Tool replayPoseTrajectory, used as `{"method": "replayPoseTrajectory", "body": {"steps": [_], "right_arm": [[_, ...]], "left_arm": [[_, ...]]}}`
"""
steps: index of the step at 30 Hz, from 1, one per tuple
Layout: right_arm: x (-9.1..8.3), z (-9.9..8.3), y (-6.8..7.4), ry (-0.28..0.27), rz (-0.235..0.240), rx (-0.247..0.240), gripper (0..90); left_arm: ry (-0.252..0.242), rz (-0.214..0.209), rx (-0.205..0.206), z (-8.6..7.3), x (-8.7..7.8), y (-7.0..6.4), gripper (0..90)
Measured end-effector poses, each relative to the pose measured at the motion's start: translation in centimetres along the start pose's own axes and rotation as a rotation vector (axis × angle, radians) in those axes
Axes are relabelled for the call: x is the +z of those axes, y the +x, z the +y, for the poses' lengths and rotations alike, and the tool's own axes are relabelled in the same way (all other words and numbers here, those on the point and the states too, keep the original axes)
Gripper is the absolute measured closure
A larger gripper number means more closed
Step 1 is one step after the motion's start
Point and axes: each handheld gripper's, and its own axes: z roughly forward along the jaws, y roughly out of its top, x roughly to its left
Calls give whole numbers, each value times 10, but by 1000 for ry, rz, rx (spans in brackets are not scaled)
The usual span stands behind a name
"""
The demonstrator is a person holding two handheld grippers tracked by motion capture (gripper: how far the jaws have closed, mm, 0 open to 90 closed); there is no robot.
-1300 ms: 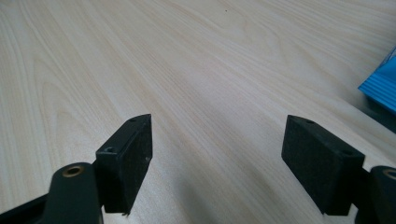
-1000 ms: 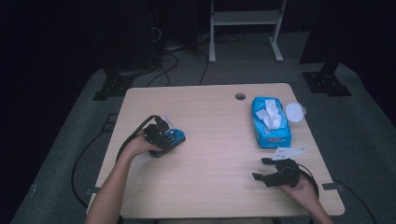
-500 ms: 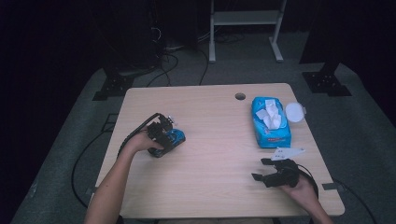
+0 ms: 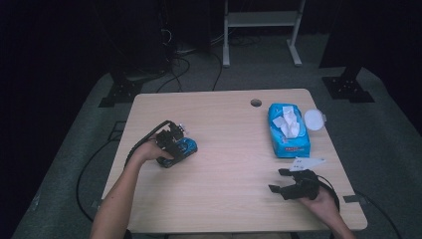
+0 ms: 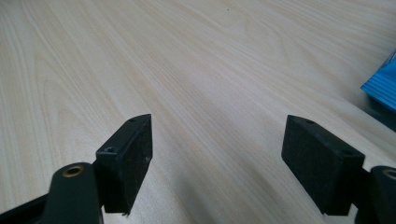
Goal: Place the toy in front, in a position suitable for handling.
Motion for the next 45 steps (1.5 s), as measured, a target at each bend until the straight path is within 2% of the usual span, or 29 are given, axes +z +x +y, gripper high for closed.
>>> {"method": "replayPoseTrajectory", "body": {"steps": [12, 14, 18, 24, 28, 35, 40, 45], "right_arm": [[-1, 0, -1, -3, 0, 0, 239], [-1, 0, -1, -3, -1, 1, 239], [0, 0, 0, -4, -2, -1, 239], [0, 1, 0, 1, -1, -2, 239], [0, 1, 0, -2, -3, 0, 239], [-2, 1, 0, -11, -4, 1, 239], [-4, 1, -2, -17, -6, 0, 239], [-6, 0, -3, -23, -10, 3, 239]], "left_arm": [[-26, 8, -5, -2, -7, 1, 279], [-30, 4, -16, -3, -8, 1, 278], [-52, 7, -6, -4, -17, 0, 279], [-68, 22, 34, 4, -30, -10, 279], [-83, 25, 78, 13, -40, -24, 279], [-114, 11, 187, 35, -51, -54, 278], [-129, -17, 259, 50, -48, -77, 278], [-146, -67, 314, 66, -34, -101, 278]]}}
